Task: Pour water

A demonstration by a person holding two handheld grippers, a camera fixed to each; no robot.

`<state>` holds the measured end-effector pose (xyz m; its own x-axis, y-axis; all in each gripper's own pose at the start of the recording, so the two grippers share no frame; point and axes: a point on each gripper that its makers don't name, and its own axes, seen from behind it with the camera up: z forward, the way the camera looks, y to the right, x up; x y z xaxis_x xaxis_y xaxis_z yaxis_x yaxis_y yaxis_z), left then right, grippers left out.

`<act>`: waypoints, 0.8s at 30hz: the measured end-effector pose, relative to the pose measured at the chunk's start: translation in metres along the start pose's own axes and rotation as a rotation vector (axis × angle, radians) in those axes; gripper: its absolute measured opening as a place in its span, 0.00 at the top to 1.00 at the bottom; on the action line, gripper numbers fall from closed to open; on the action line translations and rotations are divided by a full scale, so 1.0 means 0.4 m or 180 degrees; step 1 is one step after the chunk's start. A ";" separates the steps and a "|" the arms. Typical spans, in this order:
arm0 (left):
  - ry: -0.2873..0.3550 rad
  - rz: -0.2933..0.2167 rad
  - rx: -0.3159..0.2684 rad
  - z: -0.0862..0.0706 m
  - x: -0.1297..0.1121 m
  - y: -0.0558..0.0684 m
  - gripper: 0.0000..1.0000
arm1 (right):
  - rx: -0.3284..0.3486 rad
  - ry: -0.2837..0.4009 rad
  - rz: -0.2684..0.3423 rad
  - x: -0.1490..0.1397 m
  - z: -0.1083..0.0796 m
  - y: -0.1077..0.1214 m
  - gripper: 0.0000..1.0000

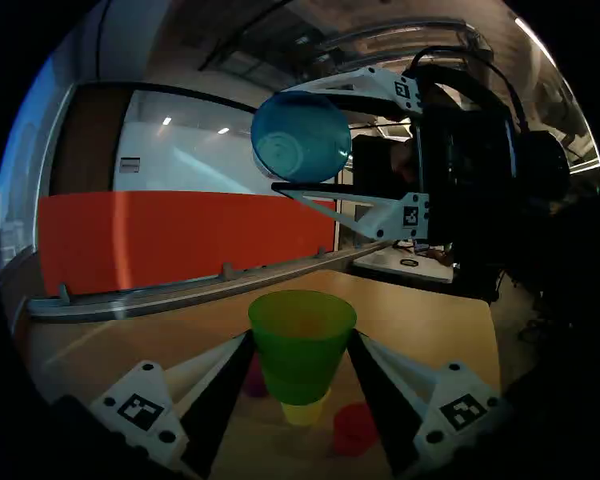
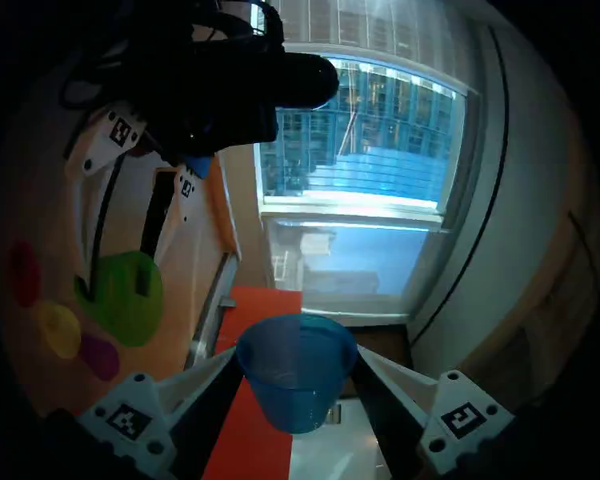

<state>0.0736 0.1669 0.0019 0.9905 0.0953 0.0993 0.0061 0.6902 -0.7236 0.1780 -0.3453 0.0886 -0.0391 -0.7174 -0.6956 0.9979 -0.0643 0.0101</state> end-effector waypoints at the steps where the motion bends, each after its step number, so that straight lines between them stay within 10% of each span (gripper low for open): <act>1: 0.0000 0.0001 0.0001 0.000 0.000 0.001 0.17 | 0.0006 -0.0005 0.0056 -0.002 -0.001 0.000 0.10; 13: -0.0002 0.0019 0.0003 -0.005 0.009 0.003 0.17 | 0.0072 -0.0030 0.1085 -0.036 -0.028 -0.003 0.10; 24: -0.0003 0.0036 0.0023 -0.014 0.015 -0.003 0.17 | 0.0137 -0.0032 0.2410 -0.024 -0.052 -0.031 0.11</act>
<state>0.0804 0.1626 -0.0003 0.9904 0.1038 0.0918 -0.0061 0.6943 -0.7197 0.1671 -0.3233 0.0802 0.6551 -0.5827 -0.4809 0.7495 0.4215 0.5104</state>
